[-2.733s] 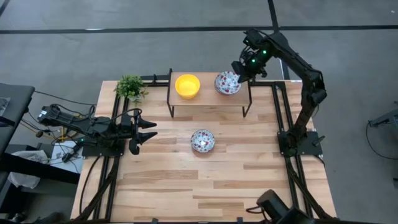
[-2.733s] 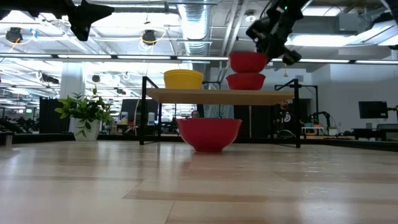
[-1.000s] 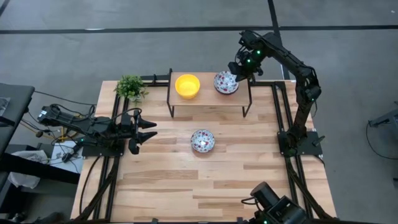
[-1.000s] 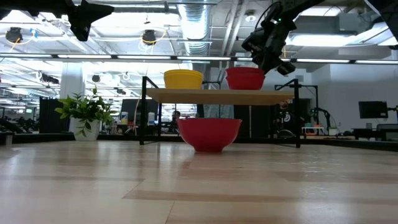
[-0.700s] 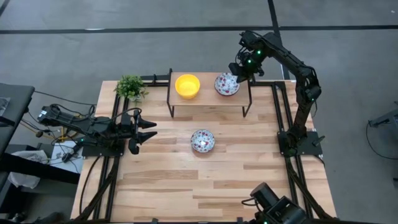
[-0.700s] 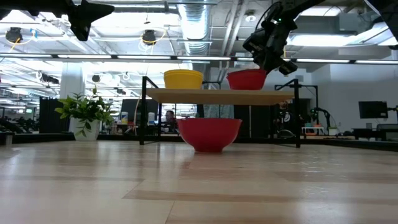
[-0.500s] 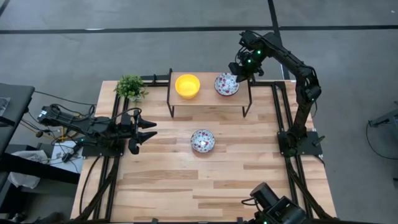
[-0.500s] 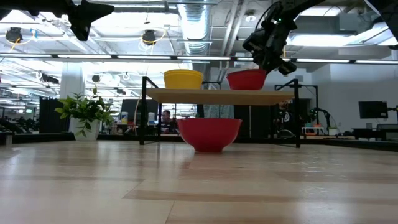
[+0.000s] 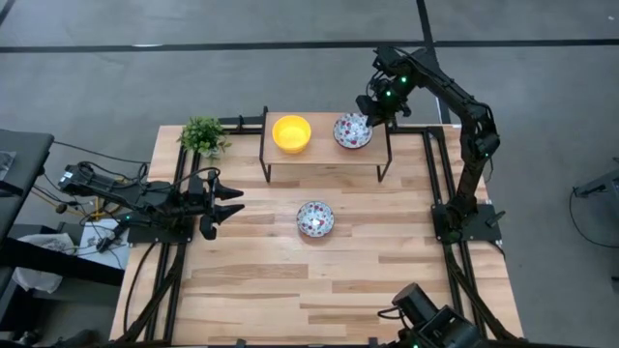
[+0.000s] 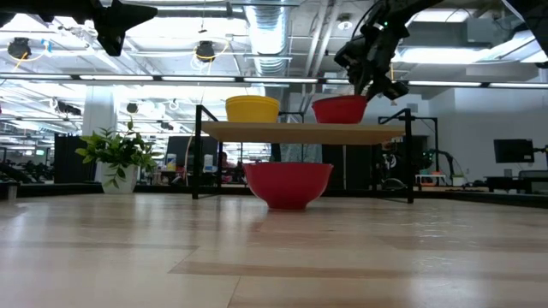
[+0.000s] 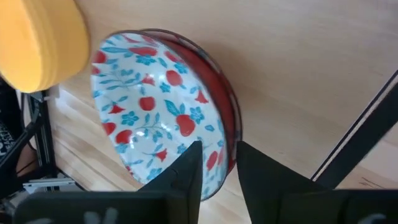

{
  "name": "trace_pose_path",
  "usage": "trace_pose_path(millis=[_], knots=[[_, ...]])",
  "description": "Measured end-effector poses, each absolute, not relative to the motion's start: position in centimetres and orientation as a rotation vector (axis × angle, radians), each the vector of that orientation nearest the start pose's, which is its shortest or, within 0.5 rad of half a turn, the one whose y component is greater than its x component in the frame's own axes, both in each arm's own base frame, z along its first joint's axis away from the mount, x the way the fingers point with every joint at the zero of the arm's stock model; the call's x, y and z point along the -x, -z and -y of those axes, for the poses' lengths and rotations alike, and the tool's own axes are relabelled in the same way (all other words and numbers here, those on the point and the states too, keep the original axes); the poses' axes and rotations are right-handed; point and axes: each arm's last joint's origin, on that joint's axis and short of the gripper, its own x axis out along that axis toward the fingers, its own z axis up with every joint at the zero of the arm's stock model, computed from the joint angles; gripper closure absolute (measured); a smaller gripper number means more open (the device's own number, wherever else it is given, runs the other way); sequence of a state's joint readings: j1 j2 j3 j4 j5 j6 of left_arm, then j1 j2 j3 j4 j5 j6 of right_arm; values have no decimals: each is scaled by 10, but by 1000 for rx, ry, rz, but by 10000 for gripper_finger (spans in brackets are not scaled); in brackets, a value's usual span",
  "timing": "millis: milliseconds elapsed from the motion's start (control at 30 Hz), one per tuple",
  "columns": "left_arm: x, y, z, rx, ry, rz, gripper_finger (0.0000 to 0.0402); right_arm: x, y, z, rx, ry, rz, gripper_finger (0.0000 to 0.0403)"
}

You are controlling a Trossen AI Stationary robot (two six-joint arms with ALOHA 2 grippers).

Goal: Pick & Place Mini bowls
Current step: Stack the right white bowl on top of the white bowl on the shelf

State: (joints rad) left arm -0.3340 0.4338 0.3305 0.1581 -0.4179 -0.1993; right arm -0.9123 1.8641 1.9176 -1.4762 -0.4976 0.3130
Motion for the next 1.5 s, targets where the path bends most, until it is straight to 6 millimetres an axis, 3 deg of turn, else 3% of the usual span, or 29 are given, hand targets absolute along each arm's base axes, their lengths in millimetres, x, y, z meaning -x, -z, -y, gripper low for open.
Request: trace_pose_path(millis=[300, 467, 1000, 1167, 1500], knots=[[-121, -254, 30, 216, -78, 59, 215, -219, -367, 268, -1127, 581, -1016, 305], [-121, -254, 30, 216, -78, 59, 215, -221, -377, 267, -1082, 531, -977, 310], [-121, -254, 30, 216, -78, 59, 215, -226, -375, 264, -1005, 462, -1003, 398], [-121, -254, 30, 216, -79, 59, 215, -229, -374, 261, -995, 447, -1015, 399], [-121, -254, 30, 220, -78, 60, 215, -234, -349, 262, -1014, 414, -1075, 402]])
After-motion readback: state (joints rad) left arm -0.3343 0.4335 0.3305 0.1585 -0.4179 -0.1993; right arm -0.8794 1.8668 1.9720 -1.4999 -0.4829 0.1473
